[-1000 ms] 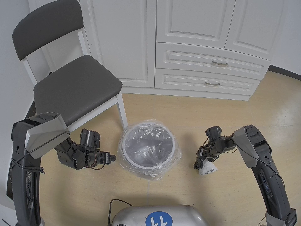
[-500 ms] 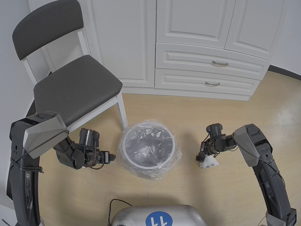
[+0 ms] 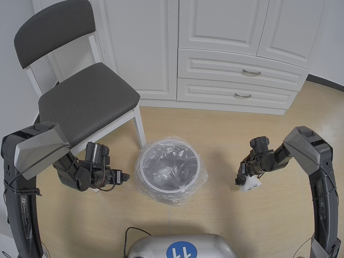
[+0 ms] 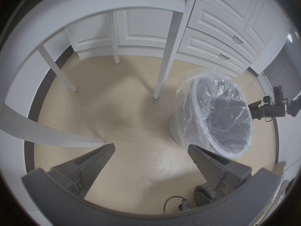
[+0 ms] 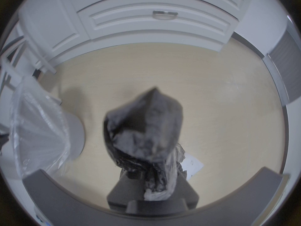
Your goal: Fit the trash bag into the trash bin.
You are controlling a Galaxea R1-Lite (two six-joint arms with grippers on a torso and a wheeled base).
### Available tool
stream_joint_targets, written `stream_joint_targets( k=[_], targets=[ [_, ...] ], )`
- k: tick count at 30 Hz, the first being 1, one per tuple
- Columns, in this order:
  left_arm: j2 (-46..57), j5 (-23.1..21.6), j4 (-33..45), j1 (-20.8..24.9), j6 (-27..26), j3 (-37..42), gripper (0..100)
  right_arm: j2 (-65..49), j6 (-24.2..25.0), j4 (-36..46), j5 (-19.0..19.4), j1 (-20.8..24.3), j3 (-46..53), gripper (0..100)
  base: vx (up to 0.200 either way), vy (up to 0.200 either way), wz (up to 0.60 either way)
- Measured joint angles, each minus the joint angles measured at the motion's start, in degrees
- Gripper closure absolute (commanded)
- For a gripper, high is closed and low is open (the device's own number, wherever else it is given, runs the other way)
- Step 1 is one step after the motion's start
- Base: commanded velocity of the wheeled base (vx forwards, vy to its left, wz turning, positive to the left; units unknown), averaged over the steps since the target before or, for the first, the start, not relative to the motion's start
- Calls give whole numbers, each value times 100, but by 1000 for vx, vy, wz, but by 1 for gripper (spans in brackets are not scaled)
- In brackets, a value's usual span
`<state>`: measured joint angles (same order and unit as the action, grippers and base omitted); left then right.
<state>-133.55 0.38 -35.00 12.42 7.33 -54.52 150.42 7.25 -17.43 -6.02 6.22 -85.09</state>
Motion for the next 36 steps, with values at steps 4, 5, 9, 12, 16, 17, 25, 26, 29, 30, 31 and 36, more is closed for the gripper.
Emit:
stream_joint_targets(
  k=[4,5,9,12,16,17,25,26,29,30,31,36],
  targets=[
    [210,-24,2,-13,-117,171,0,-681,-692,-312,190,-90,909,100,0,0,0],
    [273,-28,2,-11,-167,227,0,-894,-858,-372,223,-112,1142,100,0,0,0],
    [546,-48,-24,-16,-396,501,0,-1735,-1412,-512,321,-158,1991,100,0,0,0],
    [789,-62,-44,-7,-506,702,0,-2374,-1877,-580,360,-171,2555,100,0,0,0],
    [1215,-82,-57,45,-591,995,0,-3221,-2337,-633,391,-138,3226,100,0,0,0],
    [1362,-93,-57,61,-602,1083,0,-3451,-2405,-640,395,-107,3385,100,0,0,0],
    [2710,-324,-61,254,-678,1792,0,-5110,-2742,-675,411,246,4386,100,0,0,0],
    [2905,-341,-57,276,-684,1885,0,-5307,-2770,-673,413,296,4491,100,0,0,0],
    [3477,-372,-33,317,-701,2111,0,-5842,-2821,-677,417,439,4742,100,0,0,0],
    [3683,-383,-22,332,-711,2181,0,-6023,-2827,-675,419,486,4817,100,0,0,0],
    [3892,-390,-15,343,-717,2247,0,-6198,-2829,-677,433,539,4887,100,0,0,0],
    [4815,-414,29,350,-738,2498,0,-6790,-2548,-837,697,908,5142,100,0,0,0]
  ],
)
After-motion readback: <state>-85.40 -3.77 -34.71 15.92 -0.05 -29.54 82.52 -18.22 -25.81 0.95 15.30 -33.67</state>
